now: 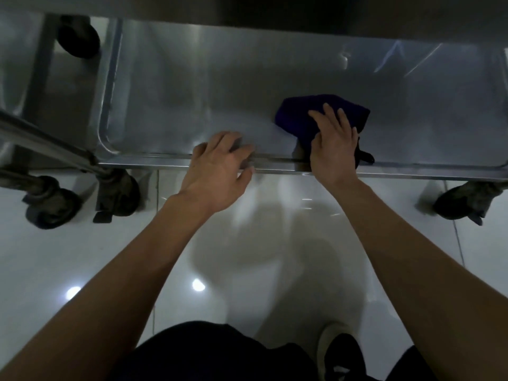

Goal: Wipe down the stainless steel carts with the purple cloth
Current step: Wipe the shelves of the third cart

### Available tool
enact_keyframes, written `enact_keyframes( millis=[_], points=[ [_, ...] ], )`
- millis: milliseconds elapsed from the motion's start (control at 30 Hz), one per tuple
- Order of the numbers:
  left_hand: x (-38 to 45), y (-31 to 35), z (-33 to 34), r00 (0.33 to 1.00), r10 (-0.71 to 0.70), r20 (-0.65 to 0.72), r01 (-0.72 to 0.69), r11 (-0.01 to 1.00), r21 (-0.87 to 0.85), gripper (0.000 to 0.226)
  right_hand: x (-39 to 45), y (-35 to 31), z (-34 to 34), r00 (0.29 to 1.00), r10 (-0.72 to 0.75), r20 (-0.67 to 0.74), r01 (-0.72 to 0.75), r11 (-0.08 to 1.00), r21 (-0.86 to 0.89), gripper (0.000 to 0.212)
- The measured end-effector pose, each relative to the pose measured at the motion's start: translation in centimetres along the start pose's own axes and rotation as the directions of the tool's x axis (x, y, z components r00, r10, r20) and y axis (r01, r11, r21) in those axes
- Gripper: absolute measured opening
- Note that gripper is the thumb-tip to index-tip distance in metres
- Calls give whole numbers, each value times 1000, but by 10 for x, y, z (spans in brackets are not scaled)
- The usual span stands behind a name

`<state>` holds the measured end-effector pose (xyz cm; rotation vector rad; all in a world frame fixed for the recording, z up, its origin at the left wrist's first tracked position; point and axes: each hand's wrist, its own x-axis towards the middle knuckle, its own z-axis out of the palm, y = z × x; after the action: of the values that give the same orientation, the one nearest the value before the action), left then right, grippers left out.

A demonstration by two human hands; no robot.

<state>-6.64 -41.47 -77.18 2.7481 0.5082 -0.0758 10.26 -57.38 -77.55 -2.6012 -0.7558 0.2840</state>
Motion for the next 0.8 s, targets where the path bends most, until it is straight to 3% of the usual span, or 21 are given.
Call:
enact_keyframes(
  millis=[200,333,567,800],
  points=[
    [-20,-65,-28,965,-227,-131,236,970,55,30,14,-60,33,994,-106,36,107,994,-31,57],
    [-34,-95,-38,930,-340,-140,353,933,74,31,24,-103,58,975,-204,89,211,975,-68,60],
    [-45,-112,-35,932,-343,-119,355,929,103,43,55,-182,101,919,-345,190,372,919,-131,63],
    [-46,-118,-30,940,-320,-118,334,934,126,47,82,-251,132,818,-463,341,522,847,-100,61]
  ],
)
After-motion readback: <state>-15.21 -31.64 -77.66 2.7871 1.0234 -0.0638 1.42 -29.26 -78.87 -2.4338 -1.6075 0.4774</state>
